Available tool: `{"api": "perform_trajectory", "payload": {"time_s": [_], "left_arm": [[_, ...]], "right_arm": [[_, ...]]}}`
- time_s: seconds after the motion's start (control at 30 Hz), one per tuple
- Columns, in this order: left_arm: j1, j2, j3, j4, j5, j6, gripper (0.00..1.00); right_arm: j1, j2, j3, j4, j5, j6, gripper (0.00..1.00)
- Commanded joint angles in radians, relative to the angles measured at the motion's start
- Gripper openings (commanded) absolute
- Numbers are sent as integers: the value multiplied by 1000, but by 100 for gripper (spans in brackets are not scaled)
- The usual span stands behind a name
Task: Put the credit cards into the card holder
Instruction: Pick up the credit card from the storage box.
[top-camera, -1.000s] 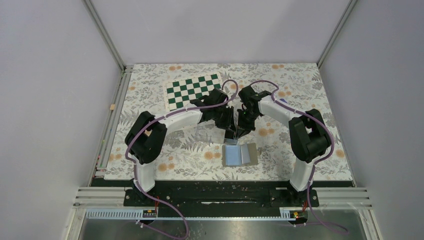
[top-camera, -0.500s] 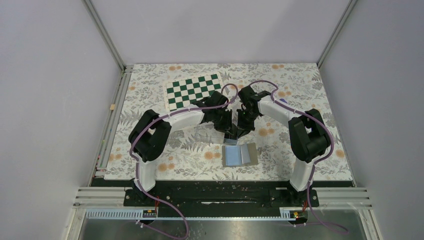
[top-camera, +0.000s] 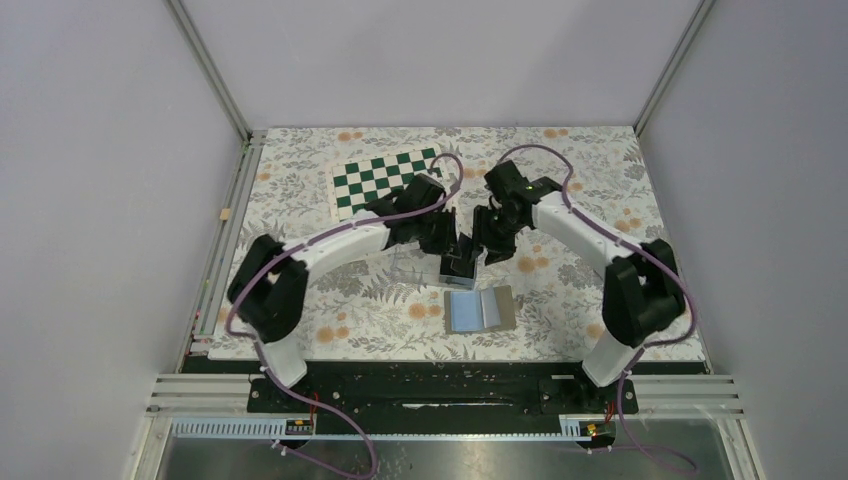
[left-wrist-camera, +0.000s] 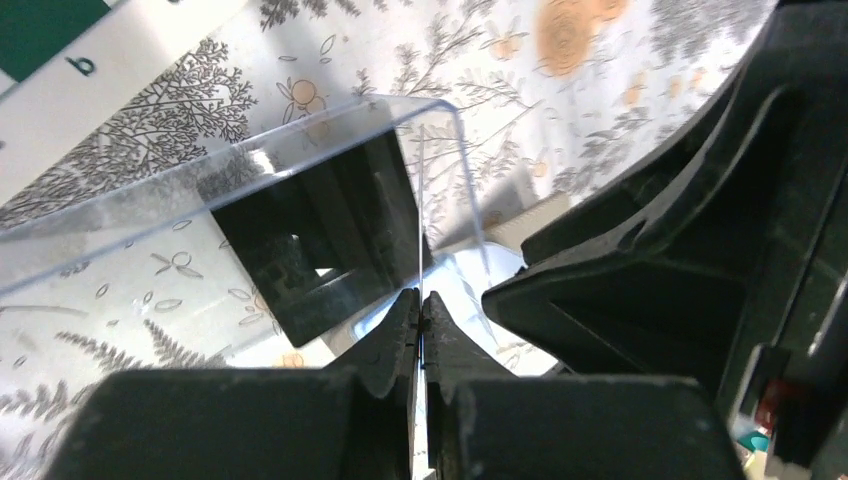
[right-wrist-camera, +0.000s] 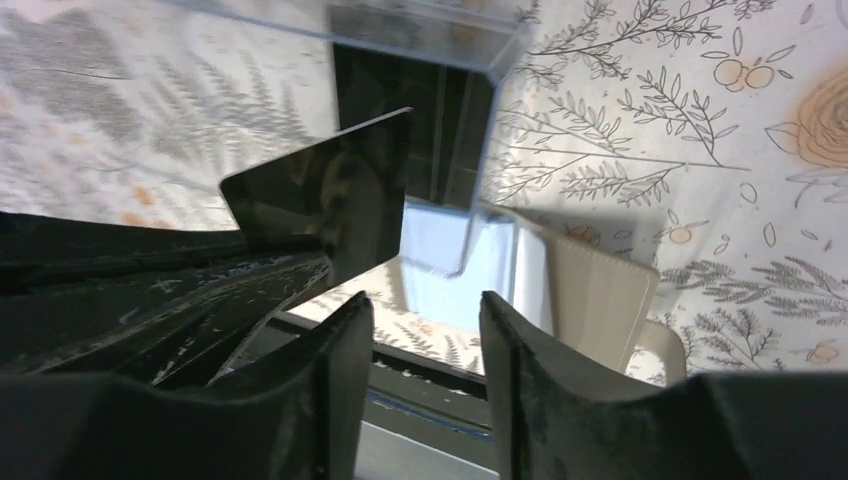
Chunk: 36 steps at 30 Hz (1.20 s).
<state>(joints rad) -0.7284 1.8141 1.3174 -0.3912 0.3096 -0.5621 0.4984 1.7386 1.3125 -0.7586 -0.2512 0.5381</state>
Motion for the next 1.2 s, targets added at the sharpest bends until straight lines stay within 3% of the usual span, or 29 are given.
{"api": "perform_trajectory", "payload": {"time_s": [0.0,0.2,0.33,0.47,0.77,0.97,1.17], "left_arm": [[2,-232,-50,85,-60,-21,0],[15,-447,-201,150,9,-85,0],[20,-571,-336,222,116,-165,0],[20,-710,-514,408,233,-315,0],[17,-912,-747,713,296,-589,0],[12,-913,-765,739,329,-619,0],[8,-904,-768,746,329,-622,0]], "right_arm": [[12,-209,37,-34,32,-8,55],[11,-421,-84,0,-37,15,71],[6,-579,-225,98,-186,46,73],[3,-716,-352,215,-345,106,73],[4,-841,-605,659,-623,372,65],[24,-818,-657,913,-690,488,56],[82,-770,-639,975,-692,517,49]]}}
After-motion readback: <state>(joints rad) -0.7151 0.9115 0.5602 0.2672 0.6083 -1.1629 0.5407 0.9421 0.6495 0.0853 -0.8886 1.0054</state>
